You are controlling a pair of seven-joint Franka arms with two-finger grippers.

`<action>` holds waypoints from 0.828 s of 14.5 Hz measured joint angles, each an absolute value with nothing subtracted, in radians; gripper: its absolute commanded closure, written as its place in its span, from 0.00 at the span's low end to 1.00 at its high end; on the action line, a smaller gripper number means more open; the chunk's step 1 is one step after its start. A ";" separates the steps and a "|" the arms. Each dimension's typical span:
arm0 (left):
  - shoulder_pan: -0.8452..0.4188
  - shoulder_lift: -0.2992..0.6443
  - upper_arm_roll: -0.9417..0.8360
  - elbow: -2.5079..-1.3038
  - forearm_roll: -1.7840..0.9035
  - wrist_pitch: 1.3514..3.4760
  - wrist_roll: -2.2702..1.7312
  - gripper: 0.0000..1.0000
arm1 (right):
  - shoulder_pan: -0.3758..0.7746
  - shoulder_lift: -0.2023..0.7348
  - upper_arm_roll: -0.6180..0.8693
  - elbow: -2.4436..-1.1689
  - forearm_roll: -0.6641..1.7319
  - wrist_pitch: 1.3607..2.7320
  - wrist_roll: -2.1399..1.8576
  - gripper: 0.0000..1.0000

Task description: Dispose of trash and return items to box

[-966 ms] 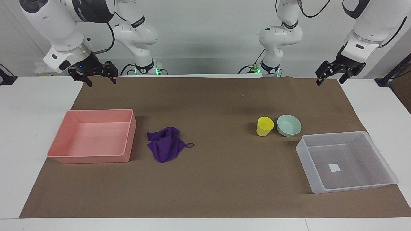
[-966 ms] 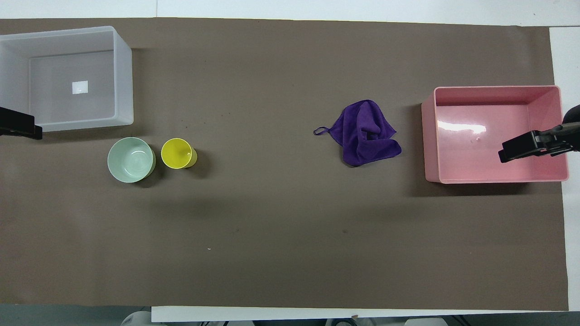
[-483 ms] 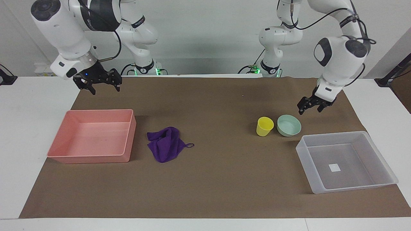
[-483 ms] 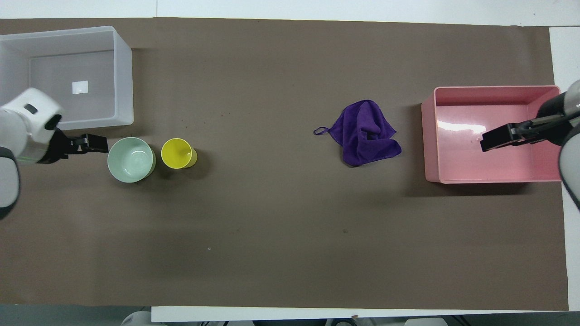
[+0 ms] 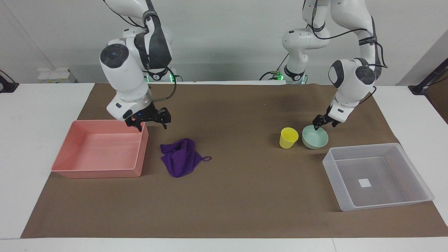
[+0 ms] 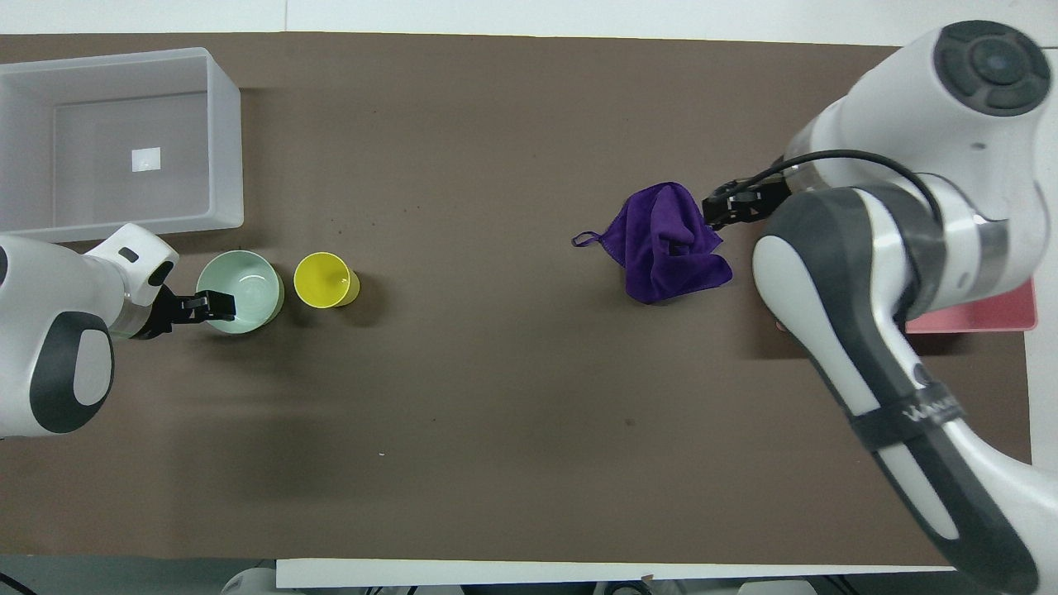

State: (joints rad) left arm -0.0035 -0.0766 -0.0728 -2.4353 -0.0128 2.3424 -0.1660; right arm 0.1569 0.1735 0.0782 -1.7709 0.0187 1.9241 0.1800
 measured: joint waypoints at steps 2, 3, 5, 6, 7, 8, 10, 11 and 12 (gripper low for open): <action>-0.005 -0.070 -0.075 -2.463 -0.013 2.399 -0.186 1.00 | 0.194 0.224 0.078 -1.773 0.019 1.985 0.230 0.02; -0.004 -0.067 -0.075 -2.466 -0.013 2.406 -0.189 1.00 | 0.208 0.248 0.078 -1.775 0.019 2.012 0.251 0.02; -0.004 -0.064 -0.074 -2.462 -0.013 2.411 -0.194 1.00 | 0.229 0.287 0.078 -1.794 0.019 2.079 0.278 0.02; -0.004 -0.062 -0.073 -2.445 -0.013 2.407 -0.196 1.00 | 0.233 0.299 0.078 -1.819 0.019 2.119 0.286 0.02; -0.004 -0.058 -0.074 -2.415 -0.016 2.384 -0.196 1.00 | 0.233 0.306 0.078 -1.845 0.019 2.153 0.287 0.07; -0.004 -0.054 -0.074 -2.373 -0.019 2.334 -0.196 1.00 | 0.232 0.313 0.077 -1.871 0.019 2.185 0.287 0.20; -0.004 -0.046 -0.074 -2.270 -0.023 2.199 -0.196 1.00 | 0.229 0.328 0.073 -1.899 0.019 2.223 0.287 0.58; -0.004 -0.046 -0.073 -2.204 -0.025 2.107 -0.196 1.00 | 0.229 0.334 0.071 -1.902 0.019 2.226 0.287 0.71; -0.004 -0.047 -0.071 -2.120 -0.030 2.007 -0.196 1.00 | 0.229 0.337 0.070 -1.902 0.019 2.225 0.287 0.82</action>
